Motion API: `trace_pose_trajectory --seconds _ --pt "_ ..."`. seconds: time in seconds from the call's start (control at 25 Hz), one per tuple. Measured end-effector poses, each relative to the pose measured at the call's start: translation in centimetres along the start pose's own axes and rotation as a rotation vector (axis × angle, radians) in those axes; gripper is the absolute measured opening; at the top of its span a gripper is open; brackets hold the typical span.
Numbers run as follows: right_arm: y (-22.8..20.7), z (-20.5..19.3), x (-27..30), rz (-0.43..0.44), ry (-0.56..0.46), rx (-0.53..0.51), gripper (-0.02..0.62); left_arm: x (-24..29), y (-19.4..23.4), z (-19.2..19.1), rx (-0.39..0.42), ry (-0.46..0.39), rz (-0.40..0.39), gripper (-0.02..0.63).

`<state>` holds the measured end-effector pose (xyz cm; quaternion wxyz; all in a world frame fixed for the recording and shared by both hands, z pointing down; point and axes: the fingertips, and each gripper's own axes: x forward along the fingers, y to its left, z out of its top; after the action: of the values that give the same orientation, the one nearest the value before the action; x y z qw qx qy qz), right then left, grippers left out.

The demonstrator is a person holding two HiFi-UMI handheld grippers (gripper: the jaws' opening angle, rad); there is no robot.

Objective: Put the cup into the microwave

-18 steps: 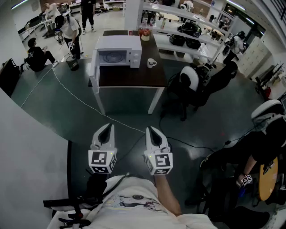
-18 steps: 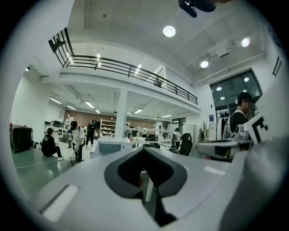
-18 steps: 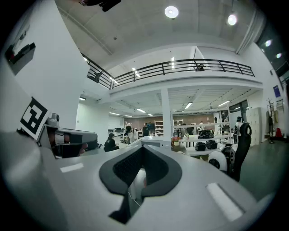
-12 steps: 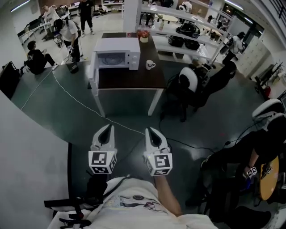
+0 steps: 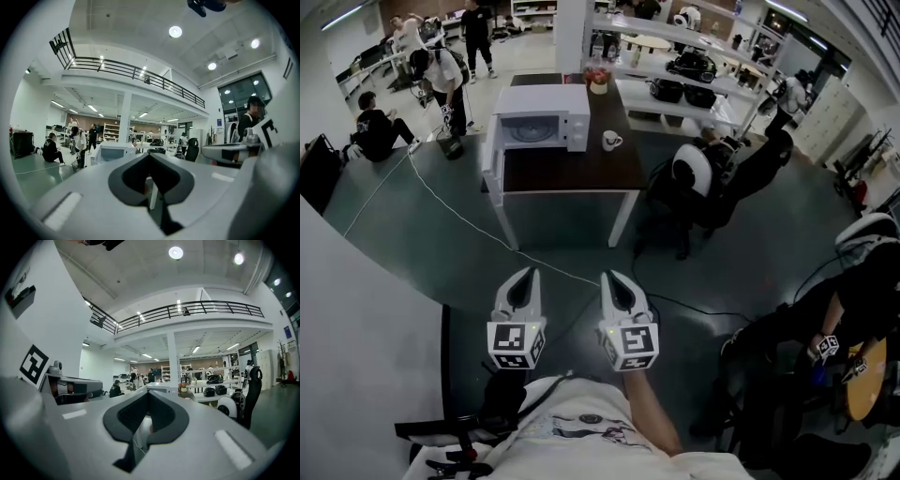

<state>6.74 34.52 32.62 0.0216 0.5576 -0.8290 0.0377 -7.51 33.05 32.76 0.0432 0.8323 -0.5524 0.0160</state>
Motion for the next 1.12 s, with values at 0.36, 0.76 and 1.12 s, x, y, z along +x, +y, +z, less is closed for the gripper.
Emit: trace_pose_trajectory --seconds 0.36,0.76,1.12 --pt "-1.4 -0.2 0.5 -0.004 0.006 -0.007 0.000 1.4 -0.6 -0.8 -0.018 0.014 0.005 -0.002" --pt "-1.7 -0.2 -0.7 0.043 0.022 -0.002 0.000 2.0 -3.7 -1.2 -0.011 0.039 -0.003 -0.002" --pt "-2.4 -1.6 -0.7 0.090 0.063 0.038 0.000 2.4 -5.3 -2.0 -0.007 0.074 0.008 -0.002"
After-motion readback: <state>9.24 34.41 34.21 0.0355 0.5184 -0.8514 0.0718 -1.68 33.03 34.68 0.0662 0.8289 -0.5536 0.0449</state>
